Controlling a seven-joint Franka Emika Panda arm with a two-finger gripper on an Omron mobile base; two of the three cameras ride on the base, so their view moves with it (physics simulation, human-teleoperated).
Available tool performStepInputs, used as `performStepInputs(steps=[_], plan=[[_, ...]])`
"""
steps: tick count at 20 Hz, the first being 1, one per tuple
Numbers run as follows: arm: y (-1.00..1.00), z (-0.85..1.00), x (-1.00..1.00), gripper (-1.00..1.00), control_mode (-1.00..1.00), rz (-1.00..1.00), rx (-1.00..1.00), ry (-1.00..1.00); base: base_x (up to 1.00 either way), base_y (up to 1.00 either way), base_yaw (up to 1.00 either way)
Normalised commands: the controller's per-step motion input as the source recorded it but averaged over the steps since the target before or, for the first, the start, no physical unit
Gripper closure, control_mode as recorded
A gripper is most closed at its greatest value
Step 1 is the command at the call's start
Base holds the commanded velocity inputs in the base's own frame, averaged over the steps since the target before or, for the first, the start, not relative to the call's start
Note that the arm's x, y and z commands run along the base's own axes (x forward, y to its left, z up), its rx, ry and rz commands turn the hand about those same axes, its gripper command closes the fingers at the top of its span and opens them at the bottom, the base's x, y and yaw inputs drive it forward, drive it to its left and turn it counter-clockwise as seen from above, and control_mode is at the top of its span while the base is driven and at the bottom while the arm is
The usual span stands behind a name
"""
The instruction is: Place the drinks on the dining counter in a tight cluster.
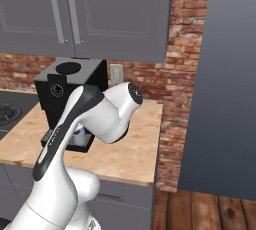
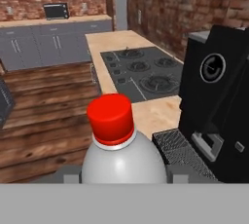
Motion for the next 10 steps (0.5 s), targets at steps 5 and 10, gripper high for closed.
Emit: performStepInputs(steps=[5, 10], plan=[[0.00, 0.00, 0.00, 1.00, 1.00, 0.00, 0.00, 0.00, -0.63, 0.00, 0.11], [0.00, 0.00, 0.00, 1.00, 1.00, 0.00, 0.00, 0.00, -0.22, 0.07, 0.20]])
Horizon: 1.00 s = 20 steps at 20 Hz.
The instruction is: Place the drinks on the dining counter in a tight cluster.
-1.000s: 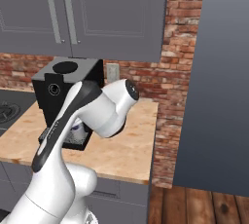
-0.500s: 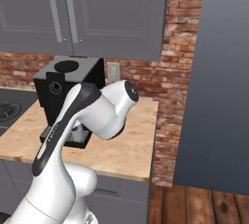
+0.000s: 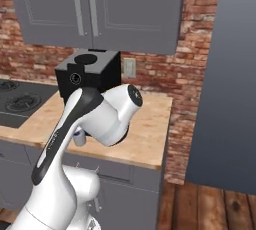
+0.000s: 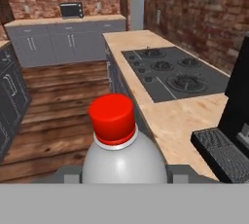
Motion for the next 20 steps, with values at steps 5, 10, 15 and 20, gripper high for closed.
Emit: performStepInputs(steps=[5, 10, 15, 20], plan=[[0.00, 0.00, 0.00, 1.00, 1.00, 0.00, 0.00, 0.00, -0.14, 0.00, 0.30], [0.00, 0.00, 0.00, 1.00, 1.00, 0.00, 0.00, 0.00, -0.53, 0.00, 0.42], [0.00, 0.00, 0.00, 1.00, 1.00, 0.00, 0.00, 0.00, -0.45, 0.00, 0.48], [0.00, 0.00, 0.00, 1.00, 1.00, 0.00, 0.00, 0.00, -0.13, -0.06, 0.56]])
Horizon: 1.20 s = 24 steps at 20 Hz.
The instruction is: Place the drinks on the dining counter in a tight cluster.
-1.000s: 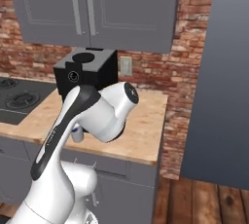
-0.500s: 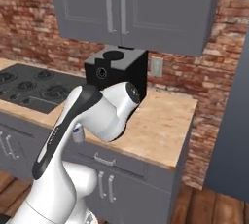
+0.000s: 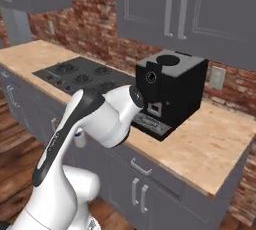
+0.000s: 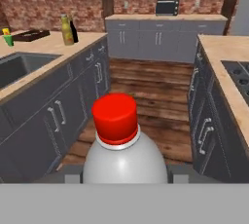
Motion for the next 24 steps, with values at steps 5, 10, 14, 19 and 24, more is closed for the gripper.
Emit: performStepInputs(steps=[5, 10, 14, 19, 24], plan=[[0.00, 0.00, 0.00, 1.00, 1.00, 0.00, 0.00, 0.00, 0.00, -0.16, 0.67], [0.00, 0.00, 0.00, 1.00, 1.00, 0.00, 0.00, 0.00, 0.01, -0.17, 0.76], [0.00, 0.00, 0.00, 1.00, 1.00, 0.00, 0.00, 0.00, 0.24, -0.21, 0.81], [0.00, 0.00, 0.00, 1.00, 1.00, 0.00, 0.00, 0.00, 0.75, -0.34, 0.80], [0.00, 0.00, 0.00, 1.00, 1.00, 0.00, 0.00, 0.00, 1.00, -0.27, 0.50]])
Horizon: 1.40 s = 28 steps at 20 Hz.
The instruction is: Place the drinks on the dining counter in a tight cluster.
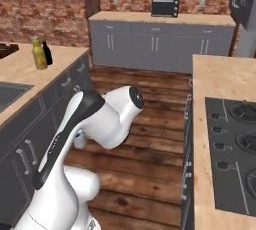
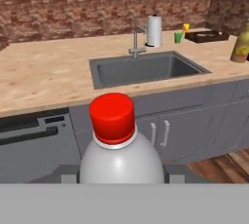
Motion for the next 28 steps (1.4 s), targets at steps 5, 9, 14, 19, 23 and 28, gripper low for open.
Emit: performStepInputs(steps=[5, 9, 14, 19, 23, 28], plan=[[0.00, 0.00, 0.00, 1.00, 1.00, 0.00, 0.00, 0.00, 1.00, -0.01, 0.30], [0.00, 0.00, 0.00, 1.00, 1.00, 0.00, 0.00, 0.00, 1.00, -0.02, 0.23], [0.00, 0.00, 0.00, 1.00, 1.00, 0.00, 0.00, 0.00, 1.00, -0.03, 0.24], [0.00, 0.00, 0.00, 1.00, 1.00, 0.00, 0.00, 0.00, 0.93, -0.21, 0.44], [0.00, 0.00, 0.00, 1.00, 1.00, 0.00, 0.00, 0.00, 0.39, -0.22, 0.52], [0.00, 0.00, 0.00, 1.00, 1.00, 0.00, 0.00, 0.00, 0.34, -0.32, 0.73]])
